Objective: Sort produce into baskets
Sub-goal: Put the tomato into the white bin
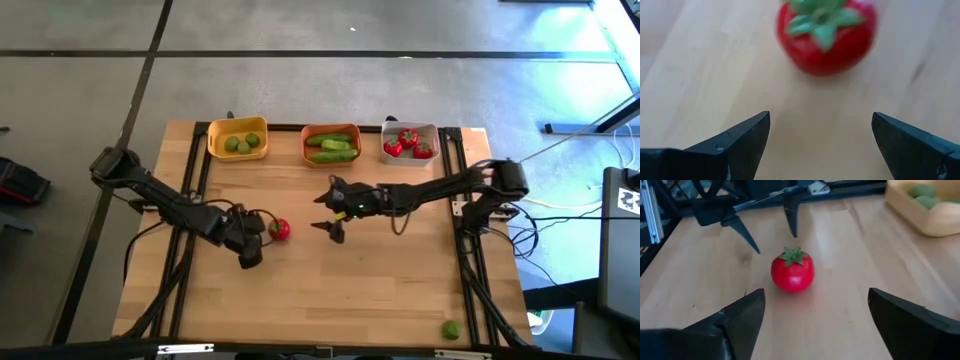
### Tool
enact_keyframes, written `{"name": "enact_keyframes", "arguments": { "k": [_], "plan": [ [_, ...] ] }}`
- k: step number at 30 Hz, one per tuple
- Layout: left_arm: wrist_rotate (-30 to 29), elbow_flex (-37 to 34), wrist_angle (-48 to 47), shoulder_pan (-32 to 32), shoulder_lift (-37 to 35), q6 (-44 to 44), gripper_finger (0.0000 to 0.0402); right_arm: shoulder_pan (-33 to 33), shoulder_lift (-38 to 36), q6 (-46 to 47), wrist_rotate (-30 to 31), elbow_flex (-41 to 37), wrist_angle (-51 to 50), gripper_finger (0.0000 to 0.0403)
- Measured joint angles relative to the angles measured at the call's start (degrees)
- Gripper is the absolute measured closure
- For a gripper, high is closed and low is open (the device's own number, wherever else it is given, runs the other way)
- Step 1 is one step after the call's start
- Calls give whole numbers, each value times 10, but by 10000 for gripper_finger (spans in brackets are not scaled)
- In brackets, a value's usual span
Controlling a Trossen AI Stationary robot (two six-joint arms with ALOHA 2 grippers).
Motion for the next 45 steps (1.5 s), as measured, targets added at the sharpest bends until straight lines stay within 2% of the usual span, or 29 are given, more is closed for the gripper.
{"name": "enact_keyframes", "arguments": {
  "k": [8, 17, 20, 24, 33, 39, 45],
  "plan": [
    [-104, -69, 148, 6, -1, 24, 61, 0, 111, -31, -4, 137, -55, 38],
    [-134, -106, 229, 34, 0, 47, 61, 0, 205, -27, -4, 248, -71, 38],
    [-132, -116, 257, 42, 0, 52, 61, -4, 227, -28, -5, 263, -67, 38],
    [-133, -124, 260, 53, 0, 52, 61, -17, 251, -12, -37, 272, -61, 38],
    [-133, -126, 285, 82, 0, 85, 61, -38, 273, 20, -69, 272, -77, 38],
    [-133, -126, 290, 98, 0, 94, 61, -37, 281, 38, -69, 271, -99, 38],
    [-133, -126, 289, 100, 0, 94, 61, -38, 280, 37, -31, 271, -166, 38]
  ]
}}
